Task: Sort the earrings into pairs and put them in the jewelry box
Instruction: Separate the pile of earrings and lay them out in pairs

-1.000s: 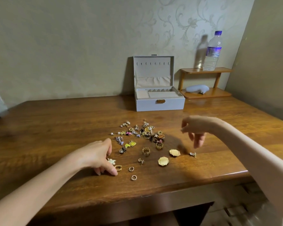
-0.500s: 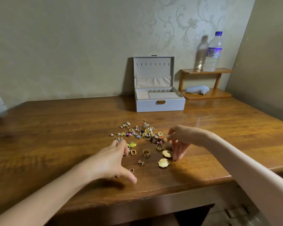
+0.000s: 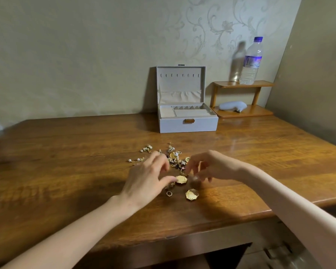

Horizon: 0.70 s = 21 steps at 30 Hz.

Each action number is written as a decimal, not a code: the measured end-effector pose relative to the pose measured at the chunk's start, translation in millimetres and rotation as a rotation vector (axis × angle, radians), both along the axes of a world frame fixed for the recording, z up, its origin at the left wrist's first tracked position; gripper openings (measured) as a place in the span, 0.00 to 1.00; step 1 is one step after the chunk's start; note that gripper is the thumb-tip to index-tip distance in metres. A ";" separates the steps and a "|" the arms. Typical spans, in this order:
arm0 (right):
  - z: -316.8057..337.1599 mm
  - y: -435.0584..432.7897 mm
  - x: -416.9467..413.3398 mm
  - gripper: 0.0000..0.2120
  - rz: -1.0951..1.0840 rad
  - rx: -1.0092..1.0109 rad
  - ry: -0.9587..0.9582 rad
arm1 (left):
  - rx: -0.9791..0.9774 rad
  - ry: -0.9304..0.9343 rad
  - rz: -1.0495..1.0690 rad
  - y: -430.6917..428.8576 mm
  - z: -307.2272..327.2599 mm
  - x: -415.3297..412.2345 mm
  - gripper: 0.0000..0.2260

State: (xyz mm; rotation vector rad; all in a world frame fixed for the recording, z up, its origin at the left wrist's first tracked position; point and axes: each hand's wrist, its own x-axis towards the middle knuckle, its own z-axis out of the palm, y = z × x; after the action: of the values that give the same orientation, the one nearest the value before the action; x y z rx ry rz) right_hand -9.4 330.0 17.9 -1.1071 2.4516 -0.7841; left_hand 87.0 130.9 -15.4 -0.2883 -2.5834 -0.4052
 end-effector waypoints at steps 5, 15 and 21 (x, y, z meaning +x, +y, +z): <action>-14.3 -15.3 0.1 0.16 0.046 0.063 0.240 | -0.154 -0.037 -0.316 16.0 -12.9 -1.9 0.19; -22.9 -17.0 -7.3 0.06 0.074 0.015 0.321 | -0.176 0.012 -0.319 19.7 -19.7 -8.2 0.11; -21.2 -16.1 -8.9 0.03 0.082 -0.077 0.259 | -0.123 0.035 -0.308 21.6 -22.1 -11.7 0.13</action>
State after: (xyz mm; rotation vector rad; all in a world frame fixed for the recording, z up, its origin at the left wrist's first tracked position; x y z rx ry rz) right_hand -18.3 313.9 -3.2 -1.4078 2.5822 -0.7578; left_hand 75.3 152.5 -37.5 -0.7352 -2.5375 -0.3438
